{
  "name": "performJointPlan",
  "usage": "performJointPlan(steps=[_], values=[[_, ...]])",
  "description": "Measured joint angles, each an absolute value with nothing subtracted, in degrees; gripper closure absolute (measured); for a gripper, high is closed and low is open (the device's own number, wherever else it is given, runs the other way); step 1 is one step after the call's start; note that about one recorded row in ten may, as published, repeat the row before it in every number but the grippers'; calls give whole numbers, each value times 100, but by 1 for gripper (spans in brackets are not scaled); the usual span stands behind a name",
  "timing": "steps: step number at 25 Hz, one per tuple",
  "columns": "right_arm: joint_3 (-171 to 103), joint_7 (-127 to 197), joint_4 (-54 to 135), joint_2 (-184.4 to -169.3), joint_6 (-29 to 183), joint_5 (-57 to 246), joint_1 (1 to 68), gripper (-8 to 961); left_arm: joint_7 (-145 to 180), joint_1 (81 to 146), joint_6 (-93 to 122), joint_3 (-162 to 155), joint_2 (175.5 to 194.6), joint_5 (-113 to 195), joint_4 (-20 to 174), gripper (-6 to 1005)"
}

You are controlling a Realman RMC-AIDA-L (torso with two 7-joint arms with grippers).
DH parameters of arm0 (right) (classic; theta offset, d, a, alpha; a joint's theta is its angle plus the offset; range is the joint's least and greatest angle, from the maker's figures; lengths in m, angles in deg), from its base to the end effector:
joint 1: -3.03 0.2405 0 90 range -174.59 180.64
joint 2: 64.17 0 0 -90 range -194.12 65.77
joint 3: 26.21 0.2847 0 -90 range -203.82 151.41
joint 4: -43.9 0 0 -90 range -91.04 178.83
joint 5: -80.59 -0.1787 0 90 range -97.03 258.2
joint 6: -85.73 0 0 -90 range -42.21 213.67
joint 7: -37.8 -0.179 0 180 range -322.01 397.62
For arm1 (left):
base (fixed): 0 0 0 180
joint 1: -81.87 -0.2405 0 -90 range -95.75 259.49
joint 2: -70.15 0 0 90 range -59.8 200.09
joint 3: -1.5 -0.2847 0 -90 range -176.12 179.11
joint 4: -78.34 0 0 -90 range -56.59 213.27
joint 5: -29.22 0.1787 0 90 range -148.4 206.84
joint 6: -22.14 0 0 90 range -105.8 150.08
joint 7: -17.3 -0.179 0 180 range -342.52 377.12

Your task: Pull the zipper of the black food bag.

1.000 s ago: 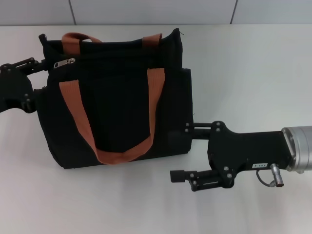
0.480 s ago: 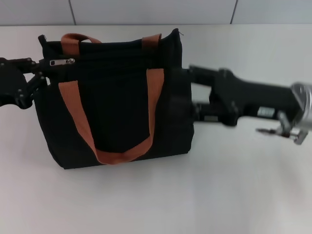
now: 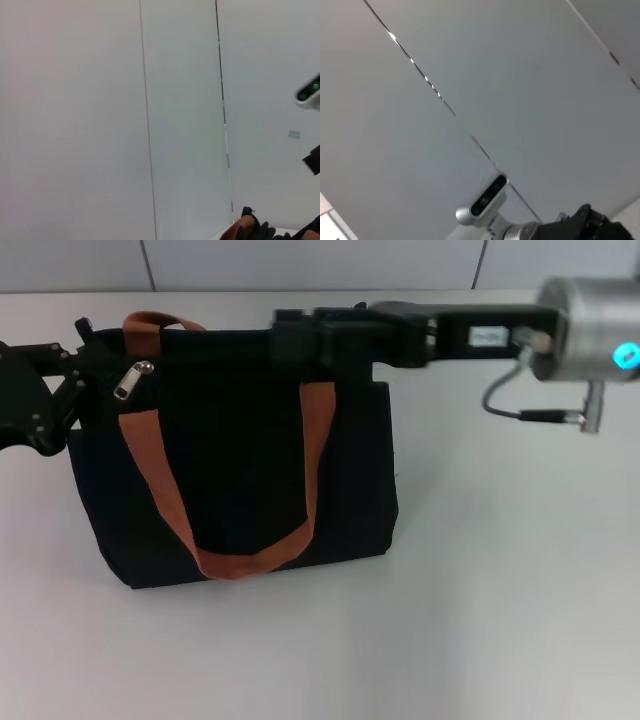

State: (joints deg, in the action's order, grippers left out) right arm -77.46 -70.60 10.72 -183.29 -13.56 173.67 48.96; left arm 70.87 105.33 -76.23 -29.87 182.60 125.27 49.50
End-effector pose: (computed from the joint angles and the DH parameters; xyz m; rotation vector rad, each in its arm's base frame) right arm 0.1006 0.3457 -0.0413 2.5516 -0.8241 -1.0843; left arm -0.2757 0.3160 0.0378 -2.3565 -0.2021 -0.9639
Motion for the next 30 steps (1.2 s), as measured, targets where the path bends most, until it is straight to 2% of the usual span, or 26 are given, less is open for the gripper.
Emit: performJointPlan(steps=[5,16,22,30], values=[[-8033,-7816,997,-18307,-1068,17599,5376,192,7072,10533,-7645,-2988,18285,12526,4951,973],[-8202,-8768,978,-18291,-305,18256,5948,345,7032,10510,-7896,-2988,18337,12336,4951,972],[-8518,-9104,957,-18316,-65,18397,6086,574,7040,10583,-7856,-2987,18383,12323,4951,972],[-8829,-9355,1027,-18346,288,18403,6175,571,7026,10580,-7832,-2987,18436,12316,4953,972]])
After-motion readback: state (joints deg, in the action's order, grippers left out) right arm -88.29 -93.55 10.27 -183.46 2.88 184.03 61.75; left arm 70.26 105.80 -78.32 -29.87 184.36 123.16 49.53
